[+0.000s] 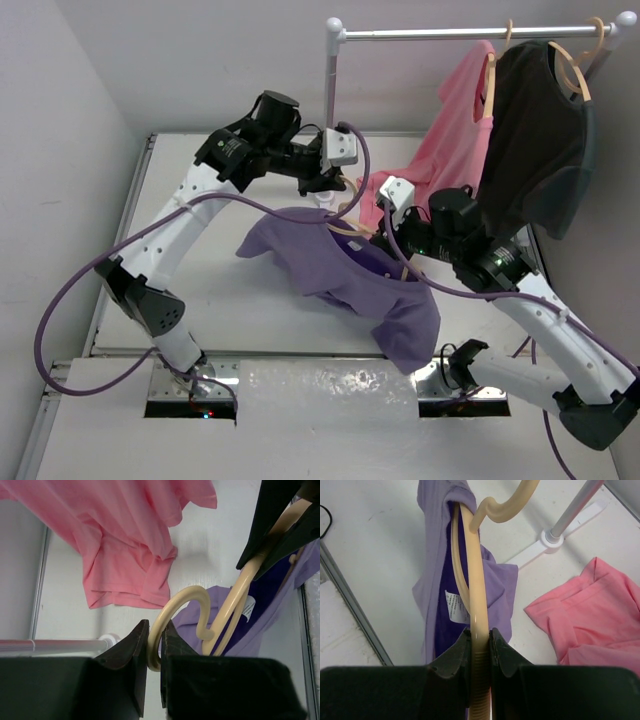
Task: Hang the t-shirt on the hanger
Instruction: Place the hanger at the clothesline.
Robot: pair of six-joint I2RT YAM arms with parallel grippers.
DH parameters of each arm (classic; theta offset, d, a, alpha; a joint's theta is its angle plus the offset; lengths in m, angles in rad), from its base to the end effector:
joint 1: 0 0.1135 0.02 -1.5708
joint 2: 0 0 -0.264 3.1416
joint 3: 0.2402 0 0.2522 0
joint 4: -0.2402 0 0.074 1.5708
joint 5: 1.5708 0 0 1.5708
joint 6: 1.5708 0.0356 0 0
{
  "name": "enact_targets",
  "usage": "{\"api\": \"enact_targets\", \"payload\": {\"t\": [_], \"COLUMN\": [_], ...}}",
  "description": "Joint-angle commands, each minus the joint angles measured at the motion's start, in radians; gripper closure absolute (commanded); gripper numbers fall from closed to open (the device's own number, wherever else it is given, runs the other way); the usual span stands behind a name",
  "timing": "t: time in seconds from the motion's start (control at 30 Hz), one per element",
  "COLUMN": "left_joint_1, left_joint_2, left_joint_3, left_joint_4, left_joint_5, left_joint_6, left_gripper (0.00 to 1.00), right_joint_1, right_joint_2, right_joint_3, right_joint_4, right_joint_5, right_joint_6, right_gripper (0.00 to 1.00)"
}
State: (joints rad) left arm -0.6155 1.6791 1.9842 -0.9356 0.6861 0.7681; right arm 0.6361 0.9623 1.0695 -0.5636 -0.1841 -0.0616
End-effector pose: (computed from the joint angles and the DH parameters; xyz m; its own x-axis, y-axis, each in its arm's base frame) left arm 0.2696 -0.2183 0.4469 0.2545 0.4784 -0.8404 0.9562 0.0054 0.2926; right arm 0.1603 0.1265 0.3679 -0.3098 -0.3040 -0.9009 -0.7367 0.6758 0.0253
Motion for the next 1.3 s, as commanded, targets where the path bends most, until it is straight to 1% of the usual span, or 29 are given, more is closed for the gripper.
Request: {"api": "enact_targets", "payload": {"t": [0.0, 0.03, 0.07, 0.1, 0.13, 0.17, 0.2, 0.23, 0.27, 0.3, 0.43, 0.47, 0.53, 0.57, 0.6, 0.63, 0.67, 0.7, 0.73, 0.77, 0.8, 0.87, 0.9, 0.93, 1.0, 1.03, 1.1, 1.2, 1.27], "left_joint_1": [-0.021, -0.023, -0.021, -0.021, -0.023, -0.021, -0.021, -0.021, -0.023, -0.023, -0.023, -0.021, -0.023, -0.021, -0.023, -0.023, -0.024, -0.023, -0.023, -0.024, -0.023, -0.024, -0.024, -0.024, -0.024, -0.023, -0.023, -0.023, -0.023], "left_joint_2": [-0.088, -0.11, -0.12, -0.136, -0.166, -0.18, -0.194, -0.215, -0.225, -0.234, -0.272, -0.275, -0.288, -0.295, -0.309, -0.318, -0.326, -0.34, -0.346, -0.354, -0.355, -0.36, -0.364, -0.367, -0.372, -0.372, -0.375, -0.378, -0.38], "left_joint_3": [-0.037, -0.057, -0.07, -0.087, -0.128, -0.148, -0.166, -0.197, -0.209, -0.222, -0.281, -0.289, -0.315, -0.326, -0.353, -0.366, -0.378, -0.395, -0.403, -0.409, -0.413, -0.418, -0.424, -0.427, -0.426, -0.421, -0.418, -0.41, -0.413], "left_joint_4": [0.064, 0.066, 0.069, 0.073, 0.078, 0.09, 0.089, 0.086, 0.086, 0.087, 0.112, 0.116, 0.144, 0.156, 0.185, 0.199, 0.21, 0.227, 0.237, 0.244, 0.245, 0.242, 0.242, 0.247, 0.25, 0.251, 0.254, 0.253, 0.253], "left_joint_5": [-0.022, -0.048, -0.057, -0.068, -0.091, -0.1, -0.109, -0.114, -0.118, -0.131, -0.178, -0.194, -0.273, -0.302, -0.363, -0.39, -0.422, -0.433, -0.445, -0.459, -0.461, -0.441, -0.435, -0.431, -0.428, -0.424, -0.427, -0.436, -0.441], "left_joint_6": [-0.006, 0.003, 0.007, 0.011, 0.026, 0.036, 0.049, 0.065, 0.069, 0.069, 0.051, 0.045, 0.01, -0.003, -0.038, -0.062, -0.084, -0.136, -0.165, -0.19, -0.234, -0.257, -0.272, -0.28, -0.294, -0.299, -0.314, -0.325, -0.323], "left_gripper": [1.0, 1.0, 1.0, 1.0, 1.0, 1.0, 1.0, 1.0, 1.0, 1.0, 1.0, 1.0, 1.0, 1.0, 1.0, 1.0, 1.0, 1.0, 1.0, 1.0, 1.0, 1.0, 1.0, 1.0, 1.0, 1.0, 1.0, 1.0, 1.0], "right_joint_1": [0.007, 0.007, 0.007, 0.007, 0.007, 0.007, 0.007, 0.007, 0.005, 0.005, 0.007, 0.005, 0.005, 0.005, 0.004, 0.005, 0.005, 0.007, 0.007, 0.008, 0.008, 0.008, 0.008, 0.007, 0.007, 0.005, 0.002, -0.047, -0.049], "right_joint_2": [0.003, 0.009, 0.018, 0.036, 0.048, 0.058, 0.073, 0.076, 0.078, 0.076, 0.073, 0.072, 0.061, 0.055, 0.046, 0.011, -0.017, -0.048, -0.097, -0.109, -0.114, -0.083, -0.068, -0.041, -0.011, 0.033, 0.081, 0.163, 0.188], "right_joint_3": [-0.06, -0.071, -0.078, -0.089, -0.091, -0.089, -0.083, -0.08, -0.082, -0.08, -0.048, -0.028, 0.006, 0.041, 0.049, 0.021, -0.023, -0.073, -0.162, -0.195, -0.212, -0.218, -0.22, -0.232, -0.238, -0.221, -0.195, -0.187, -0.197], "right_joint_4": [0.123, 0.128, 0.133, 0.14, 0.14, 0.14, 0.142, 0.146, 0.162, 0.168, 0.159, 0.14, 0.093, 0.005, -0.049, -0.108, -0.079, -0.02, 0.064, 0.092, 0.119, 0.146, 0.16, 0.221, 0.281, 0.31, 0.311, 0.388, 0.428], "right_joint_5": [0.035, 0.078, 0.099, 0.122, 0.144, 0.175, 0.182, 0.183, 0.201, 0.202, 0.221, 0.292, 0.449, 0.55, 0.739, 0.805, 0.842, 0.825, 0.818, 0.816, 0.804, 0.802, 0.802, 0.781, 0.755, 0.746, 0.749, 0.651, 0.618], "right_joint_6": [0.011, 0.031, 0.042, 0.054, 0.092, 0.106, 0.117, 0.132, 0.144, 0.154, 0.207, 0.226, 0.349, 0.415, 0.591, 0.685, 0.739, 0.767, 0.798, 0.833, 0.867, 0.881, 0.884, 0.872, 0.85, 0.838, 0.829, 0.838, 0.835], "right_gripper": [1.0, 0.99, 0.92, 0.81, 0.57, 0.51, 0.48, 0.37, 0.31, 0.22, 0.1, 0.05, 0.07, 0.3, 0.5, 0.64, 0.7, 0.68, 0.64, 0.63, 0.6, 0.56, 0.56, 0.56, 0.57, 0.58, 0.59, 0.59, 0.61]}}
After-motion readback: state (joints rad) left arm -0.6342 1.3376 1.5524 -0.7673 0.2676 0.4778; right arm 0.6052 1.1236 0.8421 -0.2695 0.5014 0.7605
